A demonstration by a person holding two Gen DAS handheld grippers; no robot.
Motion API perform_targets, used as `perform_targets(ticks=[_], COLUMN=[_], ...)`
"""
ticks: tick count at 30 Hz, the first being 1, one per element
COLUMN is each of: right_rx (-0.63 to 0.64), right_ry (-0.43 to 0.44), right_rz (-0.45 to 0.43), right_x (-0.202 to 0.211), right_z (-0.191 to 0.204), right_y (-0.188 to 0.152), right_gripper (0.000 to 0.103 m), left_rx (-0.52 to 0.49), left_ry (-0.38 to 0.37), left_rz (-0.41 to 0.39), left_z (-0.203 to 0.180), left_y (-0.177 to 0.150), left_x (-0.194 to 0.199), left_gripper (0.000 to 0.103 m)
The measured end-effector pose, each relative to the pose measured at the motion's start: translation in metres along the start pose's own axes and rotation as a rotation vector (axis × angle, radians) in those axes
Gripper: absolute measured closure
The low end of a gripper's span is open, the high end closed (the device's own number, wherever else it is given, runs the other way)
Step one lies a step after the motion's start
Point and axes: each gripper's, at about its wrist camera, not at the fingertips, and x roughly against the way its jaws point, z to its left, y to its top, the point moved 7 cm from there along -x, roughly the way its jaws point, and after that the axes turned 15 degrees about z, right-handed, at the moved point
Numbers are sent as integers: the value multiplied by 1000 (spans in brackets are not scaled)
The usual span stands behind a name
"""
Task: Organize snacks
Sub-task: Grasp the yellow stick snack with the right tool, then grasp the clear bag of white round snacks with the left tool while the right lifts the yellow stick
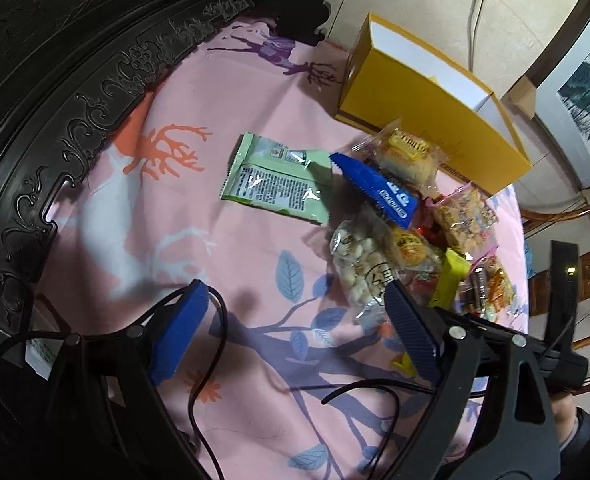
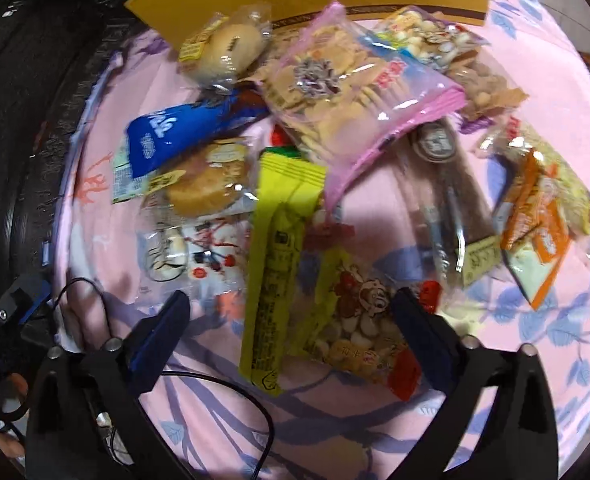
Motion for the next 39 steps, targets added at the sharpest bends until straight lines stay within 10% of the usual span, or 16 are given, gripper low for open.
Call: perform_targets(ticks=[7,12,39], right_rx=[41,25,-50], right_ry=[70,110,167], right_rz=[-25,87,-55], right_x=[16,-13,53], right_z=[6,8,-43], right_y=[-3,-7,-31], right_gripper=[34,79,81], left_rx=[17,-20,-232], left_ry=[-26,-13,21], left_rz=[19,20,284], left_z=[0,-7,-84], left_y=[5,3,15], left_x=[0,-1,-119], left_gripper=[12,12,11])
